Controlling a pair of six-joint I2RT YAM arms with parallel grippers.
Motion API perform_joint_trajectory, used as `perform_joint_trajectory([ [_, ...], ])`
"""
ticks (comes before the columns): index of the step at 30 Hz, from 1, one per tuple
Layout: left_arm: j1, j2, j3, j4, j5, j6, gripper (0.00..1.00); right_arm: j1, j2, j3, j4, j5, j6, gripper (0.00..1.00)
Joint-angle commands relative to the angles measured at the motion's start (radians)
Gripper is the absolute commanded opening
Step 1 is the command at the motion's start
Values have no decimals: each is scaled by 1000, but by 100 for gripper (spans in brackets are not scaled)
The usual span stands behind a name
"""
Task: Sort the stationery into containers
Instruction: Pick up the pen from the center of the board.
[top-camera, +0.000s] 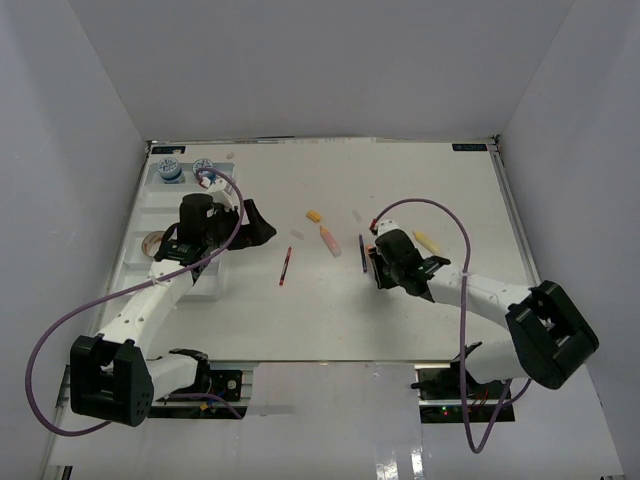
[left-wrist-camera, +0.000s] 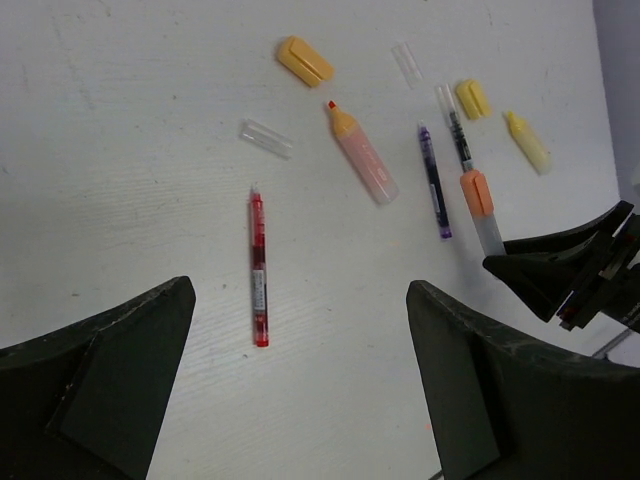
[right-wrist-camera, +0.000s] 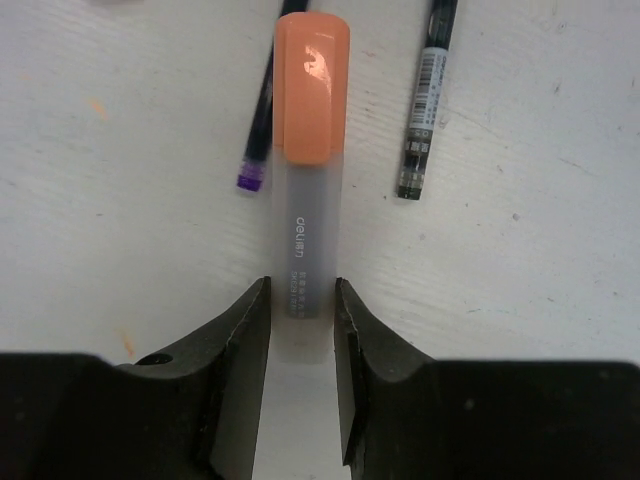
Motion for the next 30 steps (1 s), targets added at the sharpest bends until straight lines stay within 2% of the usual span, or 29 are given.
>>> perform_joint_trajectory([
  [1,-11,-14,-8,30,92,-111,98,34,-132,5,-40,39,22,20],
  [4,-68,-20,5,41,103,-211,98,49,-226,1,-22,7,25,19],
  [9,-226,13,77,82,-9,-326,98,68,-304,-6,105,-92,14,19],
  [18,-421,214,229,157,-196,-389,98,77,-295,10,267,-207,-23,22],
  [23,-464,299,291,163,-227,-398,96,77,-297,5,310,-234,-21,23],
  [27,-490,339,321,170,-234,-395,90,78,-289,5,333,-241,-18,24],
  [30,-501,359,341,174,-236,-386,77,78,-278,5,350,-241,-12,24],
])
